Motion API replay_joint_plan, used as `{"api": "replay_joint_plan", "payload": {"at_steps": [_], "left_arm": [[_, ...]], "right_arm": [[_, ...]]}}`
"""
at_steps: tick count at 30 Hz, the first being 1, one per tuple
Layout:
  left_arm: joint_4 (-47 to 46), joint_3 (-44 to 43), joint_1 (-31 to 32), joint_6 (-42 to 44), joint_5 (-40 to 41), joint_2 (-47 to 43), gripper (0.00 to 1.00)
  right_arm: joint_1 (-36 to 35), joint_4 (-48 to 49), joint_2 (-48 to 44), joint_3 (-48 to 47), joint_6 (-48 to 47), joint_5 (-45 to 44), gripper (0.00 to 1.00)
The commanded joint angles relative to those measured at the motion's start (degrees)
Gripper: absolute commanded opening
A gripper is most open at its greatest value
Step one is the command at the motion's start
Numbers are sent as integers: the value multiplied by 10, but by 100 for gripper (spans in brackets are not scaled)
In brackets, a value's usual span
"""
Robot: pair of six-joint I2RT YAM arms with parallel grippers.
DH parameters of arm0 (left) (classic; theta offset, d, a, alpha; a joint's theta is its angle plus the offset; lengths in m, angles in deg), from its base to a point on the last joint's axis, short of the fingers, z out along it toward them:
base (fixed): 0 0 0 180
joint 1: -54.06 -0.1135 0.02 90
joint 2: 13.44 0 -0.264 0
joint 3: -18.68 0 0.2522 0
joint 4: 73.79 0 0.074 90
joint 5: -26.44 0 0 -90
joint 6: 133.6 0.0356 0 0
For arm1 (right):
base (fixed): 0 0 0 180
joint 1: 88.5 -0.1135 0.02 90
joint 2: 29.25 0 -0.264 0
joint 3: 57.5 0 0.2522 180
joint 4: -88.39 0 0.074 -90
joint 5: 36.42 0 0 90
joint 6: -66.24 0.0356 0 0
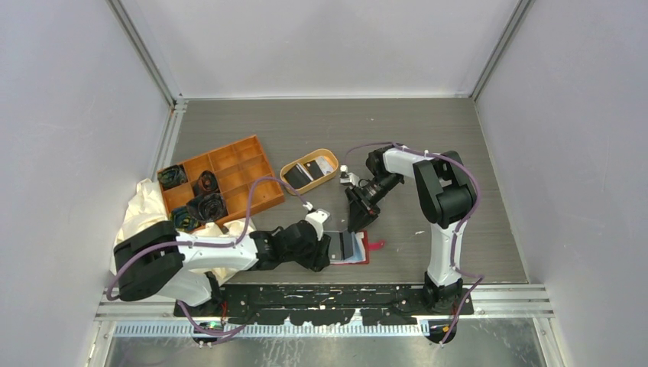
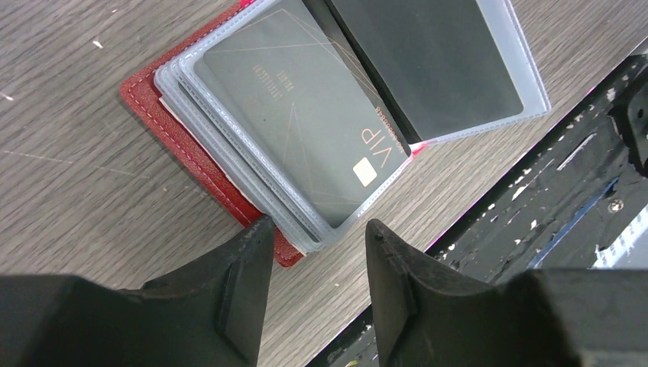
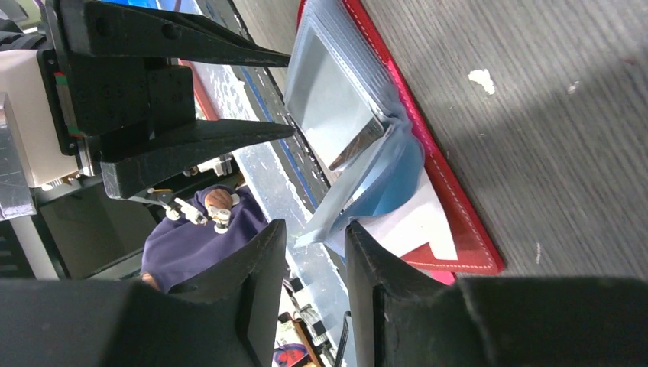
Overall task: Put the credit cards into the card holder
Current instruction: Turn over the card slot in the card holder.
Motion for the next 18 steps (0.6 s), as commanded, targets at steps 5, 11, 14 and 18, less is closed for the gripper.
{"api": "replay_joint_plan", "payload": {"at_steps": [5, 11, 14, 18], "left_arm": [[-98, 2, -10, -30, -23, 24, 48], [-131, 12, -21, -45, -31, 34, 48], [-147, 19, -29, -53, -36, 31, 48], [-167, 38, -45, -67, -40, 23, 48]], "right_arm": [[-3, -32, 9, -20, -24, 44, 41], [-3, -39, 19, -20, -32, 50, 43], [-5, -45, 22, -22, -39, 49, 44], [-6, -33, 18, -19, -31, 30, 43]]}}
